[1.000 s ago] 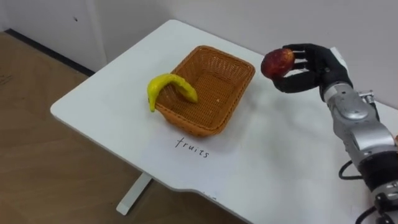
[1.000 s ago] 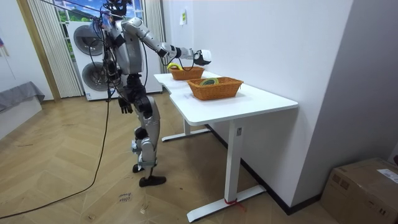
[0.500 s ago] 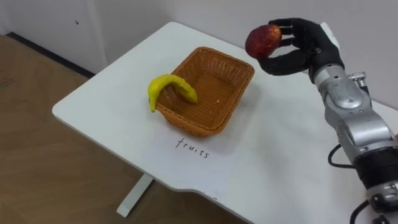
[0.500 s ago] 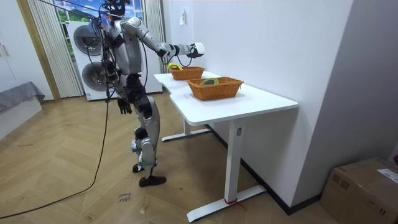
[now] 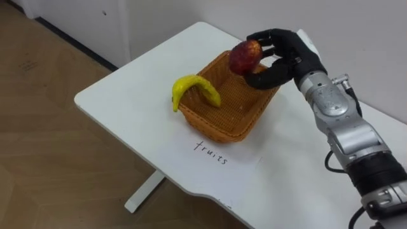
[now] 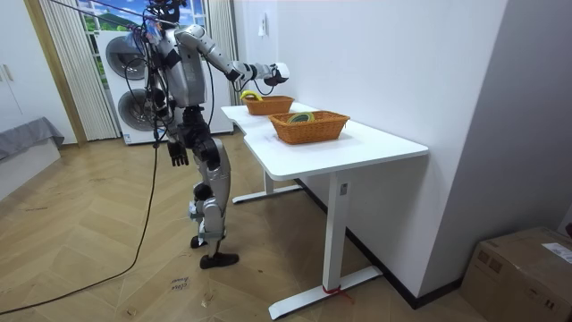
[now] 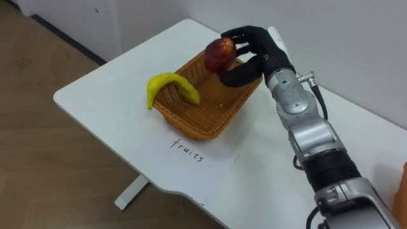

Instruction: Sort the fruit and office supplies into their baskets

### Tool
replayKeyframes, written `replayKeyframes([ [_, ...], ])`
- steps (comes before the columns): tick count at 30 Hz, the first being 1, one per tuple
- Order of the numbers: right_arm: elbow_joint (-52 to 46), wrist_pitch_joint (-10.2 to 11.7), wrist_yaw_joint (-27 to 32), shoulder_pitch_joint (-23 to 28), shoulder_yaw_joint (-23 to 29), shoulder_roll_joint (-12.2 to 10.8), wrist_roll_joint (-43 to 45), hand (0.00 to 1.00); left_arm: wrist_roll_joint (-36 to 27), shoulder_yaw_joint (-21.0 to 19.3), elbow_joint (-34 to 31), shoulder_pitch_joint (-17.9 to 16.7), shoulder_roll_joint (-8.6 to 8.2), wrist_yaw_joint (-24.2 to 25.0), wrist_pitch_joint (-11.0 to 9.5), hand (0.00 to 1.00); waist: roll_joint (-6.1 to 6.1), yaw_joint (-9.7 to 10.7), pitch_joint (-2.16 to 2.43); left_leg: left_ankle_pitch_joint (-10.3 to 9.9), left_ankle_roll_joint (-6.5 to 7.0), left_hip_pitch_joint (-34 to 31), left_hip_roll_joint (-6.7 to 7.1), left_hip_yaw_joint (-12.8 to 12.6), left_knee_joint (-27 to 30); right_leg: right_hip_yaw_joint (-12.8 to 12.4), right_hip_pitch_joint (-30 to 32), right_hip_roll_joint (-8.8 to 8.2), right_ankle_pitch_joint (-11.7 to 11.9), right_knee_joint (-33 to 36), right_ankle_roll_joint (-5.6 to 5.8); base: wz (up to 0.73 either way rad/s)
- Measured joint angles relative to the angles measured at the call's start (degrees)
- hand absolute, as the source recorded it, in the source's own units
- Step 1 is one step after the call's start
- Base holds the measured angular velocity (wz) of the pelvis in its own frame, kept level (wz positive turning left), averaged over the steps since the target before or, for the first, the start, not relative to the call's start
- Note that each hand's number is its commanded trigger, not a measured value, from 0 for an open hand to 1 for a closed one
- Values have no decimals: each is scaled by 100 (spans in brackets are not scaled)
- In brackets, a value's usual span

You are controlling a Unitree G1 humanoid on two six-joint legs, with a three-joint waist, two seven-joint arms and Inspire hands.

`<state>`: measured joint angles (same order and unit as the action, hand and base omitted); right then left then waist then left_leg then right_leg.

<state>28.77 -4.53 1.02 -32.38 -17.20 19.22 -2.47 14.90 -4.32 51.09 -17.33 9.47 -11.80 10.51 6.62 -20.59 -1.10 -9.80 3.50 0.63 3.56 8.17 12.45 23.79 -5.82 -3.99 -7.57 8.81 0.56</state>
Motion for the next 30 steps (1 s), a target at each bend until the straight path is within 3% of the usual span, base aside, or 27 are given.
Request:
replayKeyframes([
  [3, 61, -83, -1, 0, -65, -125, 162, 100, -6, -2, 0, 14, 3, 2, 78, 0, 3, -35, 2, 2, 1, 3, 0, -1, -23, -8, 7, 1, 0, -3, 1, 0],
  [9, 65, -189, -131, 0, -396, -148, 318, 100, 47, -5, -16, 53, 1, 6, 106, 0, 83, -58, 34, 3, 4, 0, -2, -5, -63, -7, 27, 2, -3, -8, 5, 0],
  [18, 65, -189, -255, 1, -410, -148, 417, 99, 93, -5, -102, 199, 16, 10, 96, 0, 154, -104, 20, -1, 9, 5, -4, -8, -72, -10, 27, 1, -8, -7, 12, 0],
  [20, 65, -189, -261, 0, -410, -148, 450, 88, 93, -5, -101, 201, 18, 10, 94, 0, 169, -108, 18, -1, 9, 6, -3, -10, -70, -10, 26, 1, -8, -7, 12, 0],
  [21, 65, -189, -264, 0, -410, -148, 473, 71, 93, -5, -101, 201, 19, 10, 94, 0, 178, -114, 16, -1, 9, 6, -3, -10, -68, -10, 26, 1, -8, -7, 12, 0],
  [22, 65, -189, -266, 0, -410, -148, 486, 62, 93, -5, -101, 202, 19, 10, 94, 0, 181, -117, 16, -1, 9, 6, -3, -10, -68, -10, 26, 1, -8, -7, 12, 0],
  [23, 65, -189, -275, 0, -410, -148, 501, 27, 93, -5, -101, 202, 19, 10, 94, 0, 184, -122, 15, -1, 9, 7, -3, -10, -67, -10, 25, 1, -8, -7, 12, 0],
  [24, 65, -189, -299, 1, -410, -148, 518, 9, 93, -5, -101, 202, 19, 10, 94, 0, 185, -128, 15, -1, 9, 7, -3, -10, -67, -10, 25, 1, -8, -6, 12, 0],
  [25, 65, -189, -310, 0, -410, -148, 520, 0, 93, -5, -101, 202, 19, 10, 94, 0, 186, -130, 15, -1, 9, 7, -3, -10, -67, -10, 25, 1, -8, -6, 12, 0],
  [30, 65, -189, -356, 1, -410, -148, 527, 0, 93, -5, -101, 199, 19, 10, 93, 0, 185, -149, 13, -1, 9, 6, -3, -10, -67, -10, 25, 1, -8, -6, 12, 0],
])
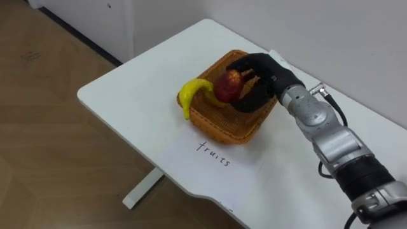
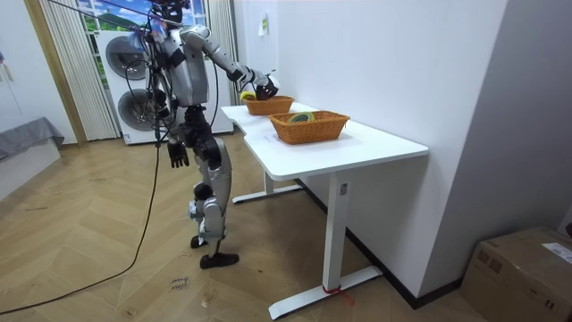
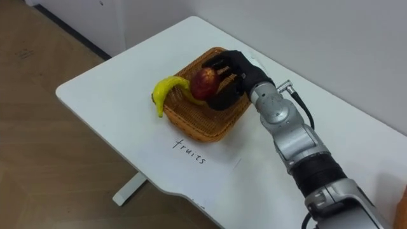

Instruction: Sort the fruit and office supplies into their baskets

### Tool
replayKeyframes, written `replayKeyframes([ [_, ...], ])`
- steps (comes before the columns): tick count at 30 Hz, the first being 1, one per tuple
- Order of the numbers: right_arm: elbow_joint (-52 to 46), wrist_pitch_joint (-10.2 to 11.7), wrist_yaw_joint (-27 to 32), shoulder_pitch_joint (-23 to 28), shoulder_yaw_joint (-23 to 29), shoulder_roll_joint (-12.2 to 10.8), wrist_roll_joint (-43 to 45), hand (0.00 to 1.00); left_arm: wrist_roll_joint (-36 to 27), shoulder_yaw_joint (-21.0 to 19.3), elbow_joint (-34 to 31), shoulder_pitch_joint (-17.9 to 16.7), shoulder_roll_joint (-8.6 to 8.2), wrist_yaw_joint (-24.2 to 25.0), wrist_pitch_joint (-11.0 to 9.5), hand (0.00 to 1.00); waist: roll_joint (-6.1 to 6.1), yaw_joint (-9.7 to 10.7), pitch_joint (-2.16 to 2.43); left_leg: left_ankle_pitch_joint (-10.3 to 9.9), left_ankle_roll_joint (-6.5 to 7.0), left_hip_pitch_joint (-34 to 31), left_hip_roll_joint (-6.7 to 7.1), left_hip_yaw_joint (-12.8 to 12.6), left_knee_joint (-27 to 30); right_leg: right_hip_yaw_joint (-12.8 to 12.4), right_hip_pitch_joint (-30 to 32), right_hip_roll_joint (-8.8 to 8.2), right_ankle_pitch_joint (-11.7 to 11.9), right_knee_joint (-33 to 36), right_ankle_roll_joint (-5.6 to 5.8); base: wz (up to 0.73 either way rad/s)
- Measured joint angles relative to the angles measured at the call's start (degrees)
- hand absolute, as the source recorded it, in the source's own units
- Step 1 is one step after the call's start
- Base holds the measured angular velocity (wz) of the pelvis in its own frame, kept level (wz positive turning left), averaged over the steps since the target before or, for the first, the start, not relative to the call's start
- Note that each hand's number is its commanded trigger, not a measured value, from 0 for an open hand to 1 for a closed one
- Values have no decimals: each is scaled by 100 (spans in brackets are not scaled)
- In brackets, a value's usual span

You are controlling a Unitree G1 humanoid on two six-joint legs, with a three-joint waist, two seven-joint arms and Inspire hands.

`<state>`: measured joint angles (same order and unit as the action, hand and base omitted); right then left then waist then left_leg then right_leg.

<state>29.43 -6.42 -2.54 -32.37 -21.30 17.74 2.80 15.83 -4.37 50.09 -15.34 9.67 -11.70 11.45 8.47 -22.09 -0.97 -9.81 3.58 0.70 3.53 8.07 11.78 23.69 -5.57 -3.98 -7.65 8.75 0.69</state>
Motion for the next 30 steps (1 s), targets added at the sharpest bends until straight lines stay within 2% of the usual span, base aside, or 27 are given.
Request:
replayKeyframes([
  [19, -25, 2, -15, 0, 38, 2, -30, 0, -3, 1, 63, 54, -6, 3, -22, 0, -1, 9, -4, -1, 1, 14, 1, -17, -3, -56, 0, 0, 0, -1, 0, 0],
  [25, -41, 14, -15, -13, 453, 2, -36, 0, -60, 0, -28, 67, -5, 34, -27, 0, -47, 185, -25, -1, 2, 47, 6, -7, 10, -84, -38, -2, 0, 1, 1, 0],
  [30, -187, 68, -16, -12, 916, 62, -163, 0, -65, -44, -53, 164, 5, 118, -78, 0, -177, 473, 2, -3, 8, 96, -6, -97, 5, -158, -53, -8, 0, 18, 2, -8],
])
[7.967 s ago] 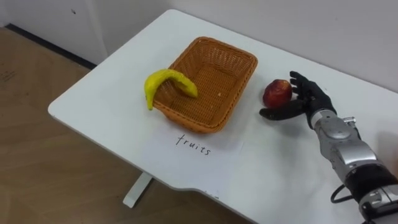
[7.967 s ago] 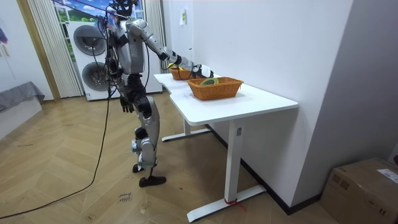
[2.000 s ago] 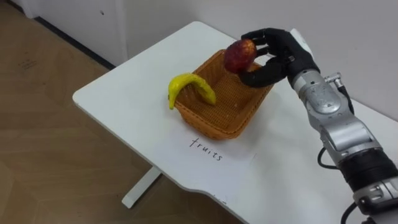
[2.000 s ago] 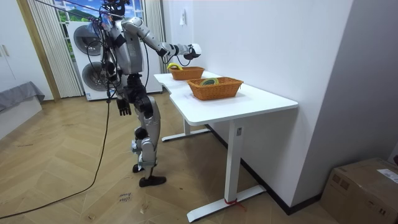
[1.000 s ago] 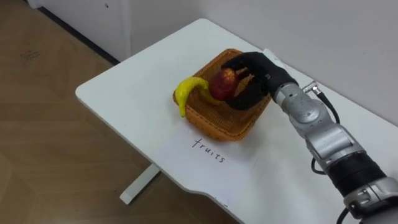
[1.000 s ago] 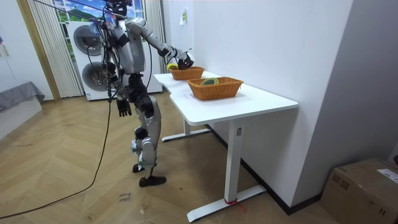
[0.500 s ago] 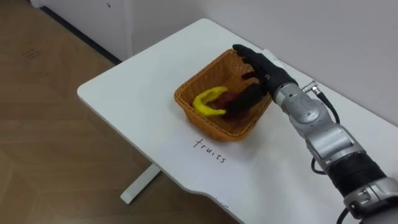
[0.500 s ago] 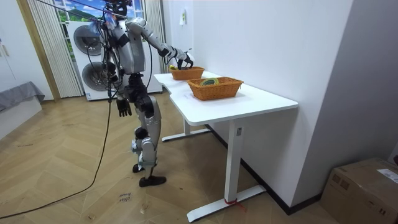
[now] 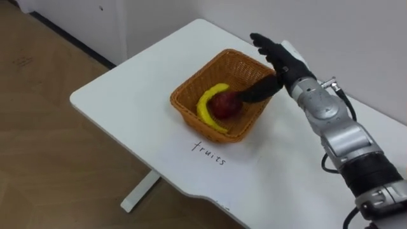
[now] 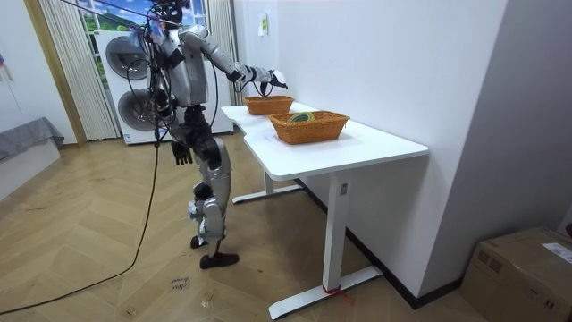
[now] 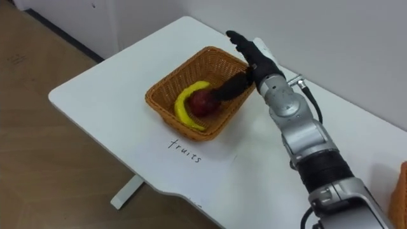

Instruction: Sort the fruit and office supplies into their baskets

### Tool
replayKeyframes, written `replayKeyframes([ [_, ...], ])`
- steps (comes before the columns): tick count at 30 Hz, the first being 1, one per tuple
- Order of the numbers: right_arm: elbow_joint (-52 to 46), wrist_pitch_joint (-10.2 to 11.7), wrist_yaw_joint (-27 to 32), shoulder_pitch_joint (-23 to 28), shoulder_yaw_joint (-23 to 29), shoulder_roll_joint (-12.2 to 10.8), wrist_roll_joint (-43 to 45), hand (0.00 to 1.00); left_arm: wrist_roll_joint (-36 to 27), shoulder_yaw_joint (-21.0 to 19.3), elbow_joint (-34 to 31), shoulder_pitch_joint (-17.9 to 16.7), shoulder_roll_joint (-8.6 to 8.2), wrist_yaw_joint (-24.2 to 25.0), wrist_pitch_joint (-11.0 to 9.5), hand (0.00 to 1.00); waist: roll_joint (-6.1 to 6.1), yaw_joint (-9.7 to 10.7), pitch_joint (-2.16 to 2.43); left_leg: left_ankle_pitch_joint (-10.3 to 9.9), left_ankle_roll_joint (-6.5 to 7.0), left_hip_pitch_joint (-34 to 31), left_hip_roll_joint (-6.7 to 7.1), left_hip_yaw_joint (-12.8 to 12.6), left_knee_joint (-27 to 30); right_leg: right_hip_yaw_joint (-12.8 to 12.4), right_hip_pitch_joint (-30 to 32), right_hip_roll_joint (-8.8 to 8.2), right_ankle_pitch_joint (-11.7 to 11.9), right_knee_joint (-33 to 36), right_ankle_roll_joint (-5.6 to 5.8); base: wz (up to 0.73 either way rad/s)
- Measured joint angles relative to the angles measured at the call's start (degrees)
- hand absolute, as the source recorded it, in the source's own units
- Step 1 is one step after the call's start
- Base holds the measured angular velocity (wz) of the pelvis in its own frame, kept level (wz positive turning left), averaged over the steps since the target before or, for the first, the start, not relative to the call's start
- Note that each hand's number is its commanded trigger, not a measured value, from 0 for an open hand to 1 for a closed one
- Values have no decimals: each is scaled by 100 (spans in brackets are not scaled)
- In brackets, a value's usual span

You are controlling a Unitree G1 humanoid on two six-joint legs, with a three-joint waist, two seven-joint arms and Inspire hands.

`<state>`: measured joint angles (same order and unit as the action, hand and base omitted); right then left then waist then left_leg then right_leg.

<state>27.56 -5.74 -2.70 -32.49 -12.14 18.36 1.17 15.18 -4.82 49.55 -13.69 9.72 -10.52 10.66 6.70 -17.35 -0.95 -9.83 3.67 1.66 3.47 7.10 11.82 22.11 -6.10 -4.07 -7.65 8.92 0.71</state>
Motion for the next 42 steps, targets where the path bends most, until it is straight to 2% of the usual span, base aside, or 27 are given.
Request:
replayKeyframes([
  [1, -112, 0, 21, 0, 102, 43, -88, 0, 1, -15, 11, 26, 1, -15, -44, 0, -9, 55, 18, 3, 4, 3, -4, -29, -7, -28, 18, -4, 0, 21, 0, -9],
  [4, -361, 16, 96, 0, 225, 123, -114, 0, 2, -25, 74, 58, 2, -61, -86, 0, -86, 215, 27, 0, 9, 28, -7, -69, -11, -93, 27, -3, 0, 52, 0, -10],
  [6, -485, 22, 167, 7, 299, 195, -123, 0, 3, -85, 116, 74, -4, -68, -104, 0, -130, 359, 60, -1, 12, 72, -9, -98, -34, -152, 25, -4, -1, 83, 2, -9],
  [10, -921, 19, 247, 12, 524, 218, -112, 0, -16, -164, 102, 84, -9, -67, -122, 0, -149, 572, 74, -11, 20, 164, -48, -253, -56, -300, 14, 21, 1, 89, 0, -18],
  [13, -1348, 26, 269, 22, 686, 227, -221, 0, -109, -181, 108, 124, -8, -68, -197, 0, -143, 740, 83, -14, 17, 182, -60, -292, -53, -319, 9, 27, 3, 95, -3, -8],
  [16, -1503, 91, 358, 22, 845, 265, -258, 0, -106, -181, 109, 141, -9, -67, -248, 0, -174, 810, 89, -16, 18, 207, -67, -336, -55, -357, 6, 32, 4, 107, -5, -9],
  [17, -1503, 96, 425, 24, 919, 296, -236, 0, -106, -182, 109, 143, -9, -67, -251, 0, -165, 837, 118, -17, 19, 219, -69, -361, -57, -393, 4, 34, 6, 108, -6, -9],
  [18, -1504, 96, 476, 25, 922, 361, -202, 0, -116, -181, 110, 138, -12, -68, -250, 0, -167, 874, 128, -18, 20, 240, -71, -374, -58, -431, -9, 39, 10, 113, -4, -8],
  [22, -1504, 95, 492, 30, 922, 454, -209, 0, -215, -175, 117, 121, -17, -74, -250, 0, -186, 967, 125, -33, 20, 345, -76, -408, -63, -488, -77, 47, 19, 120, -3, -10],
  [25, -1529, 95, 505, 87, 931, 569, -206, 0, -204, -181, 199, 119, -20, -135, -259, 0, -176, 1006, 133, -46, 23, 416, -104, -533, -97, -628, -66, 64, 19, 171, -4, -18],
  [27, -1747, 94, 509, 209, 976, 706, -217, 0, -213, -182, 258, 2, 10, -163, -353, 0, -138, 1103, 148, -49, 27, 399, -101, -553, -99, -656, -31, 62, 20, 186, -5, -7],
  [29, -1986, 97, 516, 319, 1140, 761, -217, 0, -213, -198, 355, -20, 28, -164, -374, 0, -105, 1122, 144, -50, 27, 390, -109, -604, -109, -727, 11, 77, 24, 188, -8, -17],
  [32, -2270, 123, 623, 412, 1410, 775, -341, 0, -214, -261, 364, -44, 37, -161, -379, 0, -48, 1140, 118, -69, 16, 371, -157, -710, -107, -789, 58, 118, 73, 169, -27, -18],
  [34, -2386, 123, 681, 437, 1510, 775, -357, 0, -214, -292, 363, -53, 36, -143, -379, 0, -16, 1214, 136, -76, 10, 371, -173, -736, -106, -799, 64, 129, 76, 168, -29, -6],
  [38, -2486, 205, 821, 442, 1800, 777, -360, 0, -213, -302, 350, -58, 36, -127, -434, 0, -27, 1312, 131, -91, 11, 403, -196, -840, -109, -937, 77, 157, 76, 169, -29, -12],
  [42, -2505, 214, 1062, 587, 2176, 813, -526, 0, -217, -349, 338, -97, 41, -144, -475, 0, -30, 1513, 130, -101, 23, 405, -212, -955, -124, -985, 123, 159, 80, 184, -33, -13],
])
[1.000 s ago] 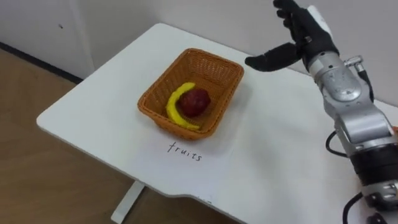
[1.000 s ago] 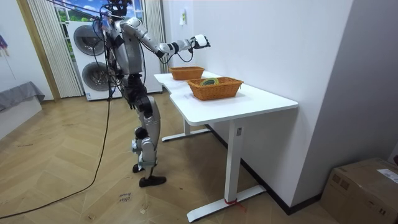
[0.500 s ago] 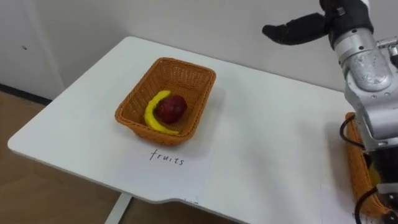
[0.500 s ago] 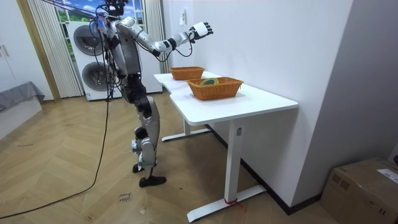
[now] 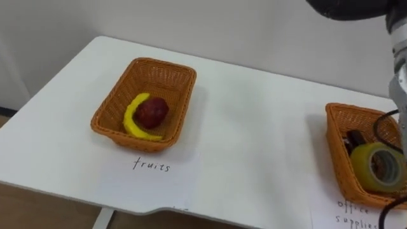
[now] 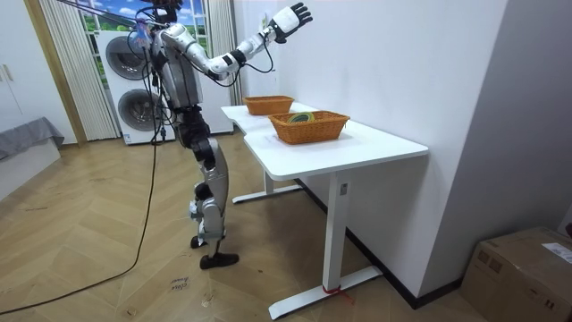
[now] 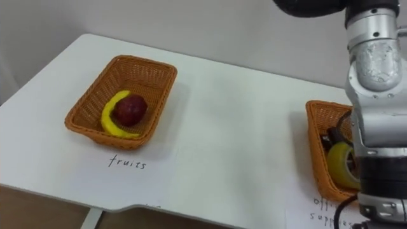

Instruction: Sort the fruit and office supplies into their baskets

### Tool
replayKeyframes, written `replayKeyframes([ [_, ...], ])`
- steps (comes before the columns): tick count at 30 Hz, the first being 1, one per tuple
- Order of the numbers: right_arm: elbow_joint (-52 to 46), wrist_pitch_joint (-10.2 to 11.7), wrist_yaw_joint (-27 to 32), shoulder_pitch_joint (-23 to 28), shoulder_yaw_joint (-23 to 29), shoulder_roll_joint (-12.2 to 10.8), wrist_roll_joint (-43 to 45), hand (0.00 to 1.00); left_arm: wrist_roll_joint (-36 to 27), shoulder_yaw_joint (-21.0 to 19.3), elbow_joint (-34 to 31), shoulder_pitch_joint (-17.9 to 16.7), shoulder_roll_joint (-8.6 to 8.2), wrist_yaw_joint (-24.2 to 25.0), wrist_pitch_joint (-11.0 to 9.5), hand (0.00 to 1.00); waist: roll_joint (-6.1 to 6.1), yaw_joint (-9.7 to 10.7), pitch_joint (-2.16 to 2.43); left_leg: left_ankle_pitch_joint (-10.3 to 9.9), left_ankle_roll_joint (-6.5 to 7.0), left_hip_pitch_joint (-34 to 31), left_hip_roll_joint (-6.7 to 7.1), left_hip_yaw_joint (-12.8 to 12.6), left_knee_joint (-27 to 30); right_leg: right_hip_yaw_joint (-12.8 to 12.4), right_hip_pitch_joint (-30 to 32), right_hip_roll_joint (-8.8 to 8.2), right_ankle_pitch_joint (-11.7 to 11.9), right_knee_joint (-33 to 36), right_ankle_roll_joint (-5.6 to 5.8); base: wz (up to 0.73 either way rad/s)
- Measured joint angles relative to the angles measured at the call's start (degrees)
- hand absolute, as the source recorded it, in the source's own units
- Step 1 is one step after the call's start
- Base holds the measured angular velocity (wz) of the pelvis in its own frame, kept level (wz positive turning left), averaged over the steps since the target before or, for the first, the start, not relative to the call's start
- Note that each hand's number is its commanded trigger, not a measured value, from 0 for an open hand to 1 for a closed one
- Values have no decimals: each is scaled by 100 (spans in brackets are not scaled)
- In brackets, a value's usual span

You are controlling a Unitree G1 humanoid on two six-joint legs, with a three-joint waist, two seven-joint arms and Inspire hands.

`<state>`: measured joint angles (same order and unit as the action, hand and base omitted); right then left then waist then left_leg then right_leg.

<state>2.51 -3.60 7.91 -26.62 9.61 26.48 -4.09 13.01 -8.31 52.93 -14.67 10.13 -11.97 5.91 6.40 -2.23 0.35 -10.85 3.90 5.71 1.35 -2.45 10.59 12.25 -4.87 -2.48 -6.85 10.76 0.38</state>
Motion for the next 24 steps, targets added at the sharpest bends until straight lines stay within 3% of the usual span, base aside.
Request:
replayKeyframes([
  [5, -9, 3, 310, 294, 190, 64, -48, 0, -33, -35, 0, -95, 2, -40, -84, 0, -34, 148, -5, -41, -17, 109, -57, -227, -62, -149, 4, 54, 21, -1, -17, -23],
  [9, -328, 59, 738, 865, 667, 64, -995, 0, -112, -64, 5, -92, 1, -134, -168, 0, -32, 248, -4, -53, -33, 128, -71, -248, -84, -279, 14, 97, 24, -17, -19, -7],
  [12, -335, 133, 1204, 996, 831, 65, -1457, 0, -130, -75, 28, -122, 1, -263, -172, 0, -63, 365, -21, -61, -38, 141, -84, -316, -105, -341, 39, 110, 24, -14, -21, -14],
  [16, -334, 165, 1537, 1362, 1201, 61, -2020, 0, -103, -78, 22, -129, -16, -410, -173, 0, -103, 458, -2, -71, -35, 90, -89, -379, -104, -373, 115, 120, 34, -16, -23, -8],
  [18, -303, 275, 1736, 1715, 1377, 52, -2134, 0, -100, -78, 16, -156, -43, -459, -185, 0, -165, 503, 29, -86, -26, 106, -93, -408, -109, -426, 107, 132, 40, -22, -20, -7],
  [22, -305, 365, 2045, 2200, 1430, -100, -2114, 0, -107, -57, 15, -160, -64, -613, -281, 0, -280, 543, -2, -91, -28, 136, -100, -498, -136, -462, 124, 143, 40, -15, -19, -12],
  [24, -332, 425, 2251, 2465, 1470, -366, -2060, 0, -110, -41, -18, -181, -88, -668, -346, 0, -325, 667, -3, -99, -31, 77, -101, -511, -140, -486, 191, 147, 41, -7, -19, -5],
])
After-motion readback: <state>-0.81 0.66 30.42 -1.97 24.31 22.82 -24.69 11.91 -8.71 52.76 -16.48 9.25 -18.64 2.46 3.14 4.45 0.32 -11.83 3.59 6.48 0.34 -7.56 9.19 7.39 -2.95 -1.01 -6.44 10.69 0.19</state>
